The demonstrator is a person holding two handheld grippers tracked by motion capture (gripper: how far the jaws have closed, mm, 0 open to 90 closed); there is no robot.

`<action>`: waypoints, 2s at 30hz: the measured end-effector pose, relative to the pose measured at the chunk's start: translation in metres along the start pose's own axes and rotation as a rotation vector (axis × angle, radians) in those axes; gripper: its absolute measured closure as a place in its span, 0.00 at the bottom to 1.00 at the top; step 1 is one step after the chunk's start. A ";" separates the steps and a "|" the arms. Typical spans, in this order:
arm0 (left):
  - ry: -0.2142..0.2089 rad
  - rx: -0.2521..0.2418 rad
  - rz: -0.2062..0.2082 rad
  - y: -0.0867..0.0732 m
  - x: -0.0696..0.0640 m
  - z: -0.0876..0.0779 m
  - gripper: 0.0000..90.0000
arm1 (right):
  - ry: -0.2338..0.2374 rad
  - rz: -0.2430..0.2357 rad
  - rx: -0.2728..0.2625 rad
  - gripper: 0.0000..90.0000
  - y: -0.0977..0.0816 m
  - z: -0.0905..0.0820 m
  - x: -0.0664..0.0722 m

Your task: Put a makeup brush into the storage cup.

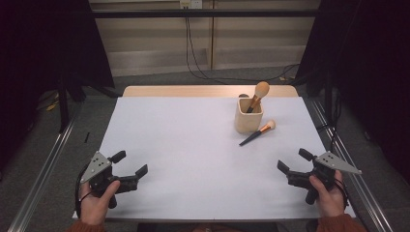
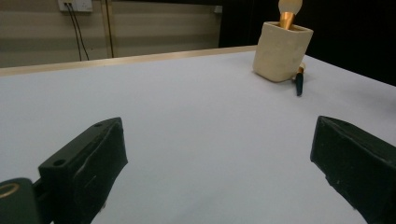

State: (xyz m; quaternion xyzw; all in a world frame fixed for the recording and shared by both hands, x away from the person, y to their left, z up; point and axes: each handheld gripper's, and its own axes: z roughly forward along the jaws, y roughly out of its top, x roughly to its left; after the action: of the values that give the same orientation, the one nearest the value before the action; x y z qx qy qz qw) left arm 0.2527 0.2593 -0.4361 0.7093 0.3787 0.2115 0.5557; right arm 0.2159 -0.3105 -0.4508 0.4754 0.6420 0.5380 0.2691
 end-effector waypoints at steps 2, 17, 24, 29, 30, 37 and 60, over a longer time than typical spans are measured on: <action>0.000 -0.001 -0.002 0.000 0.000 -0.001 0.04 | 0.001 -0.005 -0.005 0.01 0.001 0.000 0.001; 0.020 -0.004 -0.002 0.001 -0.001 -0.003 0.04 | -0.003 -0.075 0.008 0.02 0.013 0.020 -0.005; 0.012 -0.009 0.003 0.002 0.000 -0.003 0.04 | 0.005 -0.073 0.039 0.02 0.019 0.034 -0.006; 0.011 -0.012 0.000 0.002 0.000 -0.004 0.04 | 0.012 -0.083 0.044 0.01 0.029 0.040 -0.010; 0.013 -0.014 0.002 0.002 0.000 -0.004 0.04 | 0.016 -0.079 0.046 0.01 0.031 0.042 -0.012; 0.004 -0.018 0.004 0.002 0.001 -0.004 0.03 | 0.003 -0.096 0.069 0.01 0.044 0.056 -0.023; 0.008 -0.014 0.008 0.001 0.002 -0.004 0.03 | 0.013 -0.124 0.125 0.01 0.078 0.097 -0.044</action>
State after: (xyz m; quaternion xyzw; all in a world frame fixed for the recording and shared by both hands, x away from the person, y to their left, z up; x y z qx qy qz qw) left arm 0.2515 0.2630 -0.4342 0.7059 0.3766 0.2195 0.5584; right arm 0.3416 -0.3103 -0.4107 0.4473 0.7042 0.4822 0.2676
